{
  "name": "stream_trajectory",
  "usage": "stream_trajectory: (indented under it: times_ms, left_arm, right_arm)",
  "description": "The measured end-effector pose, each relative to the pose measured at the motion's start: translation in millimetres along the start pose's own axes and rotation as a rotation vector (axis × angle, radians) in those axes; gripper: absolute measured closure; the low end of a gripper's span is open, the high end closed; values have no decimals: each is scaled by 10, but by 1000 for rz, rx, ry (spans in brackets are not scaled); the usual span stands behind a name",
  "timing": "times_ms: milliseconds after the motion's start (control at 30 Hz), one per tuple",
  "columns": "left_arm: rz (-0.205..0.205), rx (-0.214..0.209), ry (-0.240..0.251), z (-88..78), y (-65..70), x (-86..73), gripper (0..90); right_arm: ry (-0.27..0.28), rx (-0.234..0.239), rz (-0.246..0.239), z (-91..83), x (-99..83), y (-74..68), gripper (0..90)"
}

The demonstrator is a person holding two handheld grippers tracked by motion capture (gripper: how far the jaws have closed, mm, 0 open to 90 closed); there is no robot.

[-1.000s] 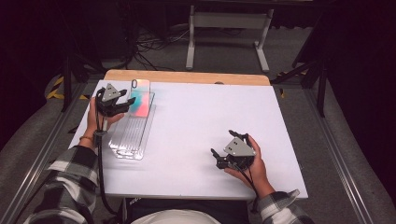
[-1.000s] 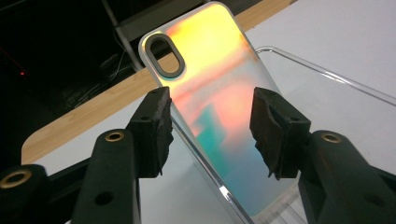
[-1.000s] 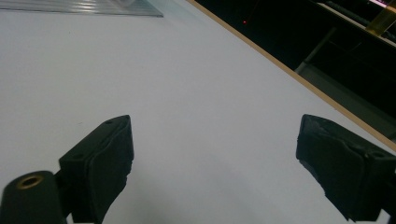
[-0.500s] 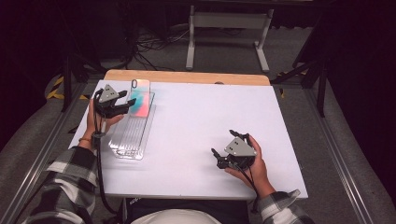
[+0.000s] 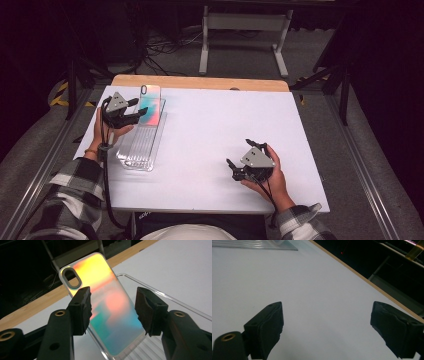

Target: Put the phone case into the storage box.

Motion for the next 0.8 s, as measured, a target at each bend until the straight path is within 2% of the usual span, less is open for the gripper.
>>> stream_trajectory:
  times_ms: [233,333,400,500,667,767,800]
  left_arm:
    - [-2,-19,29,-36,72,60,463]
    - [13,-21,30,-46,83,76,455]
    - [8,-35,28,-48,108,79,453]
    - [13,-31,28,-56,127,83,443]
    - [3,-50,34,-84,178,92,430]
    - [14,-53,39,-111,227,113,430]
    - [29,-53,42,-124,232,124,427]
  right_arm:
    - [3,1,-1,-6,5,2,118]
    - [4,1,-2,-8,8,0,118]
    - [5,0,-2,-9,9,2,118]
    - [4,0,-2,-9,7,3,118]
    - [5,0,-2,-12,10,3,119]
    - [4,-1,-1,-14,10,5,121]
    - [5,-2,-1,-15,11,5,121]
Point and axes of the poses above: each handheld gripper's, and its own axes: z roughly forward along the jaws, x roughly out of its top, y roughly to its right, the point moved 6 cm from there along z, roughly forward along the jaws, and after that the axes turned 9 degrees about z, right-handed, at the moved point
